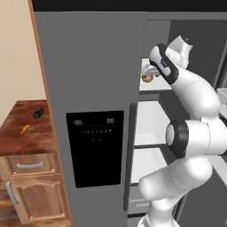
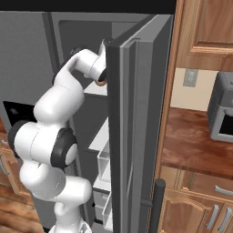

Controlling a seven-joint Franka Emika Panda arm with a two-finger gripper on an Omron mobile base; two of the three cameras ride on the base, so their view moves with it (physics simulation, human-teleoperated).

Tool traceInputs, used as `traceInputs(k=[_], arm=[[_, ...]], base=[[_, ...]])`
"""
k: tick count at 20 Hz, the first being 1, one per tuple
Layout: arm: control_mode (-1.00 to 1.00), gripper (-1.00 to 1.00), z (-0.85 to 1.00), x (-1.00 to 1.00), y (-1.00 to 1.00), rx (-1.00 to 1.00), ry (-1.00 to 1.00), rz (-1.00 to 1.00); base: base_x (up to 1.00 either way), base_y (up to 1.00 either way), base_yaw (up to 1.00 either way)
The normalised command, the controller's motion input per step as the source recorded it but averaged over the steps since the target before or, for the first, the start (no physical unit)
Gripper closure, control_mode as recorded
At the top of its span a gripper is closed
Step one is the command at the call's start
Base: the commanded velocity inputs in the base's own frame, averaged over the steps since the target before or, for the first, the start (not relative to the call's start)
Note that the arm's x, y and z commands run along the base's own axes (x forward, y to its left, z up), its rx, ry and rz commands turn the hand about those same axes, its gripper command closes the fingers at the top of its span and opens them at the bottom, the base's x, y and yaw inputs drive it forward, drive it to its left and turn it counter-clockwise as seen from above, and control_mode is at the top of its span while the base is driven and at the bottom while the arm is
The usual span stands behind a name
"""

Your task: Open the fridge, remove the peach, eggplant, and shrimp, and place them on any counter.

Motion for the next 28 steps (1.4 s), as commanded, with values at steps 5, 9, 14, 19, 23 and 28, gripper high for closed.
traceInputs(k=[5,9,14,19,23,28], arm=[[-1.0,-1.0,-0.34,0.39,0.0,0.0,0.0,0.0],[-1.0,-1.0,-0.31,-0.06,0.0,0.0,0.0,0.0],[-1.0,1.0,-0.38,-0.13,0.05,0.0,0.0,0.0],[-1.0,1.0,-0.03,-0.06,0.1,0.0,-0.07,0.0],[-1.0,1.0,0.36,-0.78,0.01,0.03,-0.32,0.0],[-1.0,1.0,0.59,-1.0,-0.03,0.01,-0.26,0.0]], base=[[0.0,0.0,0.0],[0.0,0.0,0.0],[0.0,0.0,0.0],[0.0,0.0,0.0],[0.0,0.0,0.0],[0.0,0.0,0.0]])
